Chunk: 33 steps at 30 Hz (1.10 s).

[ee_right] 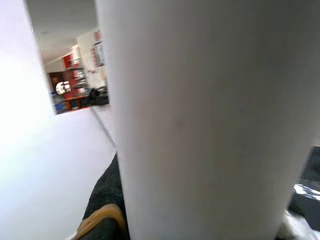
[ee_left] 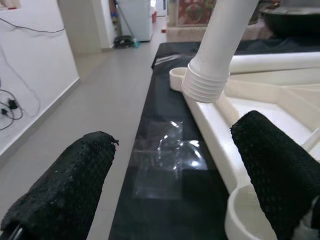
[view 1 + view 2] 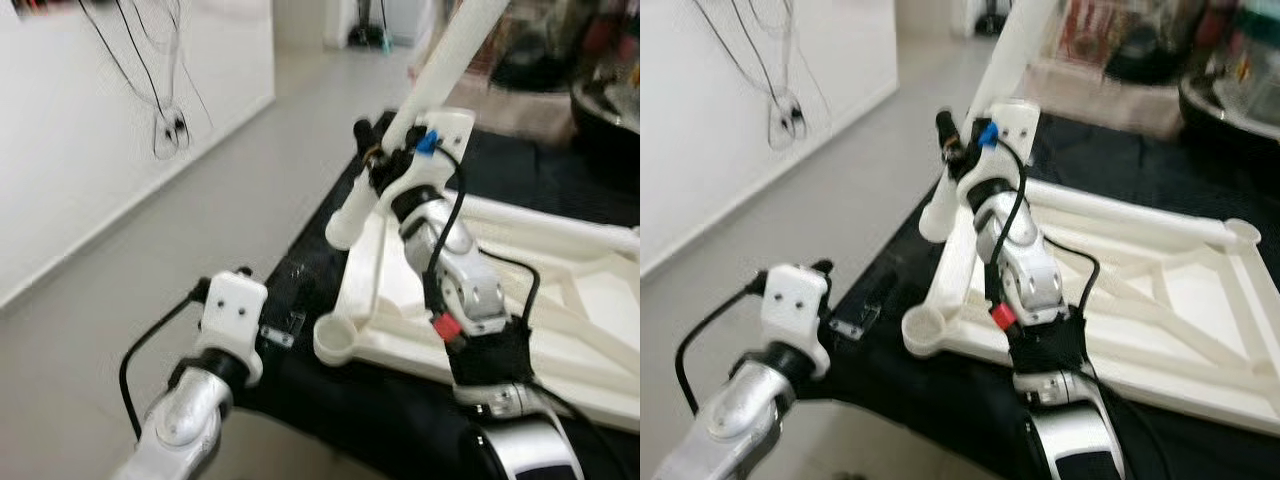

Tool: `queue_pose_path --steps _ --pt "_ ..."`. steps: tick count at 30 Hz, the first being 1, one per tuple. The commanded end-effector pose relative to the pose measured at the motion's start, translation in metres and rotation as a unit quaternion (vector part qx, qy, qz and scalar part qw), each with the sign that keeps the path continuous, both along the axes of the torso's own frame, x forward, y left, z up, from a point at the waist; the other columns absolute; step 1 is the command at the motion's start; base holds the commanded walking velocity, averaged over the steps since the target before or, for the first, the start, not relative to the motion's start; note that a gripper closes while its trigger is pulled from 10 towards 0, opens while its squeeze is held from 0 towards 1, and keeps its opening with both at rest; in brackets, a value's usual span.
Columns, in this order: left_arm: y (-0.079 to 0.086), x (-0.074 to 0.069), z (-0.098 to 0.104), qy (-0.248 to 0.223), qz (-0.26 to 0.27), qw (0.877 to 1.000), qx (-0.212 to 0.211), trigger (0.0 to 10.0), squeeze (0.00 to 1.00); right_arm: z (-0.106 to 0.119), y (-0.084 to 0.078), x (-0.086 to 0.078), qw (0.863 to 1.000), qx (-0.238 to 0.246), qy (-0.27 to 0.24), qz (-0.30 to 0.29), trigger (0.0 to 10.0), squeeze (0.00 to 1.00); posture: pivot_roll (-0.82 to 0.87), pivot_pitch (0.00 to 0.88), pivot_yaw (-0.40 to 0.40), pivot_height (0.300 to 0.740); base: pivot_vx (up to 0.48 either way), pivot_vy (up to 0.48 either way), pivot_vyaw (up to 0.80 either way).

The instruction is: Building children table

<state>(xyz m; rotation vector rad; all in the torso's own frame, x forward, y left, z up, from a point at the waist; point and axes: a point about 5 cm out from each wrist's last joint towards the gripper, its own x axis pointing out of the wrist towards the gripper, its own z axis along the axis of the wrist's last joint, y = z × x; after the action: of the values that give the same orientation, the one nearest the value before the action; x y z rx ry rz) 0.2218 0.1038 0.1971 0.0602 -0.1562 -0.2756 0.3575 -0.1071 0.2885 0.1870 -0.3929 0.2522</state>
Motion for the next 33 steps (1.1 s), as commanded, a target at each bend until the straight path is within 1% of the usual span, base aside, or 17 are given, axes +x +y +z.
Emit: queue_pose_path --steps 1,4,5,6,7,8,10,11,14,16,18,21,26,33 --pt "-0.001 0.001 -0.004 0.007 0.004 1.000 0.004 10.0 0.00 0.003 -0.004 0.000 1.000 0.003 -0.009 -0.009 10.0 0.00 0.12 0.079 -0.058 0.740 0.000 0.000 0.00" --pt "-0.002 0.001 -0.005 0.008 0.003 1.000 0.006 10.0 0.00 0.001 -0.004 0.000 1.000 0.001 -0.005 -0.007 10.0 0.00 0.12 0.077 -0.059 0.740 0.000 0.000 0.00" --pt "-0.002 0.001 -0.006 0.010 0.002 1.000 0.005 10.0 0.00 0.000 -0.004 0.000 1.000 -0.003 -0.004 0.007 10.0 0.00 0.12 0.078 -0.058 0.740 0.000 0.000 0.00" --pt "-0.003 0.000 -0.007 0.013 0.000 1.000 0.006 10.0 0.00 -0.001 -0.005 0.002 0.999 -0.003 0.003 0.035 10.0 0.00 0.12 0.080 -0.057 0.740 0.000 0.000 0.00" --pt "-0.003 0.000 -0.007 0.013 0.000 1.000 0.006 10.0 0.00 -0.001 -0.005 0.002 0.999 -0.003 0.003 0.035 10.0 0.00 0.12 0.080 -0.057 0.740 0.000 0.000 0.00" --pt "-0.002 -0.004 -0.011 0.020 -0.002 1.000 0.011 10.0 0.00 -0.003 -0.011 0.005 0.996 -0.019 0.008 0.081 10.0 0.00 0.12 0.080 -0.058 0.740 0.000 0.000 0.00" --pt "-0.002 -0.005 -0.013 0.022 -0.003 1.000 0.013 10.0 0.00 -0.004 -0.014 0.006 0.996 -0.025 0.008 0.091 10.0 0.00 0.12 0.080 -0.058 0.740 0.000 0.000 0.00" --pt "0.000 -0.007 -0.015 0.027 -0.004 1.000 0.012 10.0 0.00 -0.002 -0.019 0.008 0.995 -0.030 0.007 0.099 10.0 0.00 0.12 0.080 -0.059 0.740 0.000 0.000 0.00" --pt "0.001 -0.009 -0.017 0.030 -0.004 0.999 0.010 10.0 0.00 0.000 -0.024 0.009 0.994 -0.039 0.002 0.099 10.0 0.00 0.11 0.079 -0.059 0.740 0.000 0.000 0.00" --pt "0.004 -0.012 -0.019 0.038 0.002 0.999 0.008 10.0 0.00 0.005 -0.035 0.013 0.996 -0.042 -0.002 0.078 10.0 0.00 0.12 0.080 -0.062 0.740 0.000 0.000 0.00" --pt "0.005 -0.011 -0.019 0.039 0.007 0.999 0.005 10.0 0.00 0.006 -0.039 0.014 0.998 -0.031 -0.004 0.059 10.0 0.00 0.12 0.080 -0.061 0.740 0.000 0.000 0.00" --pt "0.004 -0.010 -0.019 0.039 0.007 0.999 0.005 10.0 0.00 0.006 -0.038 0.014 0.998 -0.027 -0.004 0.055 10.0 0.00 0.12 0.080 -0.059 0.740 0.000 0.000 0.00" --pt "0.000 -0.009 -0.019 0.040 0.001 0.999 0.005 10.0 0.00 0.000 -0.026 0.010 0.997 -0.022 -0.002 0.075 10.0 0.00 0.12 0.079 -0.055 0.740 -0.289 0.000 0.00" --pt "0.001 -0.008 -0.020 0.040 0.003 0.999 0.004 10.0 0.00 -0.002 -0.020 0.008 0.996 -0.022 0.000 0.087 10.0 0.00 0.12 0.074 -0.056 0.740 -0.322 0.000 0.00"
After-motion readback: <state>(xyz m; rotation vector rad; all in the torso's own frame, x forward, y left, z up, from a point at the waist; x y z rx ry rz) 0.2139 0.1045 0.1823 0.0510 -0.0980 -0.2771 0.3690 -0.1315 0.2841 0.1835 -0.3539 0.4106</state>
